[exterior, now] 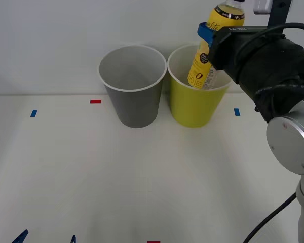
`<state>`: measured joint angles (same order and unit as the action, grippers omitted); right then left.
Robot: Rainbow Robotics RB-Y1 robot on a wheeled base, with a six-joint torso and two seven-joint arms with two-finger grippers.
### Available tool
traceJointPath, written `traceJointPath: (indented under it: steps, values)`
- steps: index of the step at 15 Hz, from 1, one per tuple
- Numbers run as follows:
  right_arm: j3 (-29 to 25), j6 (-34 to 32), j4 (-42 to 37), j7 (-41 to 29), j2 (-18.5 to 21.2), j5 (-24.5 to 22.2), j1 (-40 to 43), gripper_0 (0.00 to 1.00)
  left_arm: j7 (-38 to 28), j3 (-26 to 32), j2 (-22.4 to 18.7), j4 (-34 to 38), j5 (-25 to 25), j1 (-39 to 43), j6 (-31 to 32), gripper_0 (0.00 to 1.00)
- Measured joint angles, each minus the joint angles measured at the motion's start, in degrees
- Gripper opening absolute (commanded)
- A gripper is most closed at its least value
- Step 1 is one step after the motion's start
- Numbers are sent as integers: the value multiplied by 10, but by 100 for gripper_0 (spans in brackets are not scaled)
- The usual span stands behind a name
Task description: Put cans in the gray bin and PET bottles in the light green bin.
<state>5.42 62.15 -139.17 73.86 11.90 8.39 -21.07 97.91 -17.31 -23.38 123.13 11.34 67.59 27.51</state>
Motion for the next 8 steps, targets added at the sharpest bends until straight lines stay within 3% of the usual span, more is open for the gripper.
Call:
traceJointPath:
  steps: [5,8]
  values:
    - [-14,-12,120,7,12,-1,-90,2,0,0,0,0,0,0,0,100]
    - [-15,-87,191,15,11,1,-106,3,0,0,0,0,0,0,0,100]
